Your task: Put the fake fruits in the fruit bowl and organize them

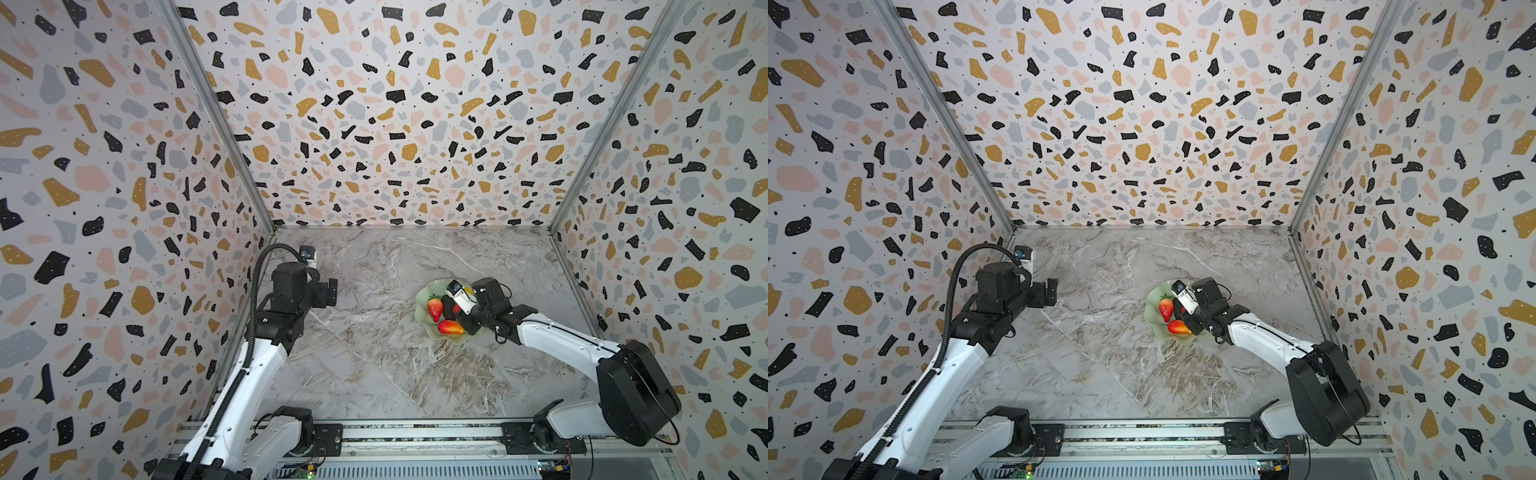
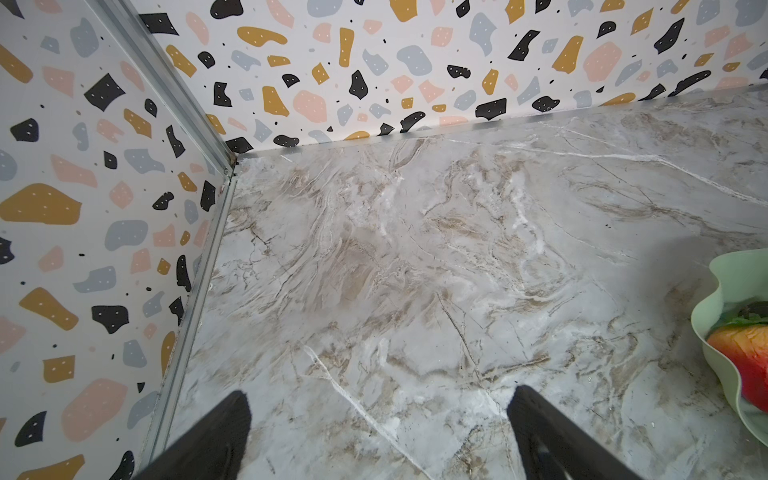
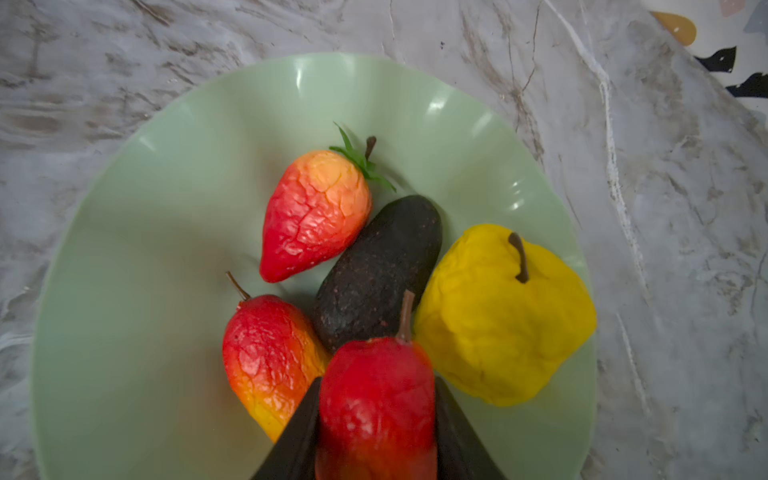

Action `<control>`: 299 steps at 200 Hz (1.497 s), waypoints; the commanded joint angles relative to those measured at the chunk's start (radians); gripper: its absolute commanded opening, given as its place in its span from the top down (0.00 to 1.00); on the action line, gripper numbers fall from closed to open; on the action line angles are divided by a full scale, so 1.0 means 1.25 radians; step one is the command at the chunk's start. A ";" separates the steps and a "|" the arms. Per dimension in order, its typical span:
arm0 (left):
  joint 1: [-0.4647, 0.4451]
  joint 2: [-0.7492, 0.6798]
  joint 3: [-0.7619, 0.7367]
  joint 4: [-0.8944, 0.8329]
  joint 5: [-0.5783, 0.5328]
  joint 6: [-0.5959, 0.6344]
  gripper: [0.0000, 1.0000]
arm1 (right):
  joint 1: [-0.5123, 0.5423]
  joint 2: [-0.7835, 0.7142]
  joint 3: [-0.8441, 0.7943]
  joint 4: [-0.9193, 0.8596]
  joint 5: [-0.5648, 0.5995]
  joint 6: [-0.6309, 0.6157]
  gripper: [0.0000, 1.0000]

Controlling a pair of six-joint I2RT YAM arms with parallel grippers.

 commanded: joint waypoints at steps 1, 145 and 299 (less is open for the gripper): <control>0.004 -0.001 -0.006 0.025 0.007 0.008 0.00 | -0.011 -0.011 -0.004 0.030 0.020 0.011 0.64; 0.003 0.032 0.010 0.031 0.023 0.013 0.00 | -0.024 -0.214 -0.028 0.156 0.147 0.054 0.02; -0.013 0.047 -0.598 1.054 -0.380 -0.097 0.00 | -0.384 -0.156 -0.460 0.928 0.215 0.273 0.01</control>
